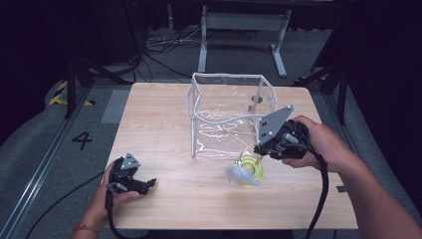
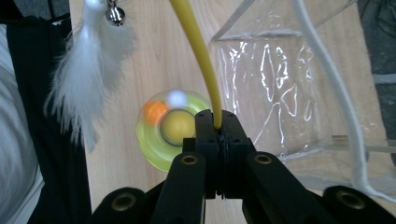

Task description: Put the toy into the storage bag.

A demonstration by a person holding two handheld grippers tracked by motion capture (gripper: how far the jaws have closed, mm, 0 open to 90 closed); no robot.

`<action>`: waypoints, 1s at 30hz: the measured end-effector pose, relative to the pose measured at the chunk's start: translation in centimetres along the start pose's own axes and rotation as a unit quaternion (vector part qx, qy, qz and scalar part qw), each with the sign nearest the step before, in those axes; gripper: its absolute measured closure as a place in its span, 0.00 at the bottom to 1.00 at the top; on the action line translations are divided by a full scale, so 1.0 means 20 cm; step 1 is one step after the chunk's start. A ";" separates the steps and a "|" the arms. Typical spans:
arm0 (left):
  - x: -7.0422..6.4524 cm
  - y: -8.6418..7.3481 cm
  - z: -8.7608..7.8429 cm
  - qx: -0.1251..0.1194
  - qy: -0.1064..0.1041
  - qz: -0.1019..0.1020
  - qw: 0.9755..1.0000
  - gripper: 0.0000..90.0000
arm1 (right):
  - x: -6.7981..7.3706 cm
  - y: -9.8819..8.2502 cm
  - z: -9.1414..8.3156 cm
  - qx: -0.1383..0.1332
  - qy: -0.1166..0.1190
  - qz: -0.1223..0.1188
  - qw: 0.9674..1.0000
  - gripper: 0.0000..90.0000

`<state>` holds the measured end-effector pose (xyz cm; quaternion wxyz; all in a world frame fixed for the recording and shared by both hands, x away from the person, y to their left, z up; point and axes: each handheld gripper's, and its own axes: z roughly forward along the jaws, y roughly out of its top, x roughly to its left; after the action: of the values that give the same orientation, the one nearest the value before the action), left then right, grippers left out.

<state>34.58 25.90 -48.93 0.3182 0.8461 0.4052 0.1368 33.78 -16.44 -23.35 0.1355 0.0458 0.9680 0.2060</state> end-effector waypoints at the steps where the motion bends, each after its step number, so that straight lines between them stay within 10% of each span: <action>1: 0.00 0.00 0.00 0.000 0.000 -0.002 1.000 0.00 | -0.01 0.01 -0.01 -0.001 -0.003 -0.001 1.000 0.98; 30: 0.00 0.00 0.00 -0.003 0.001 0.005 1.000 0.00 | -0.24 0.23 -0.34 -0.023 -0.050 0.016 0.998 0.98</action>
<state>34.65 25.92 -48.94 0.3192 0.8469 0.4015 0.1405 36.61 -15.46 -14.34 0.1818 0.0683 0.9541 0.2279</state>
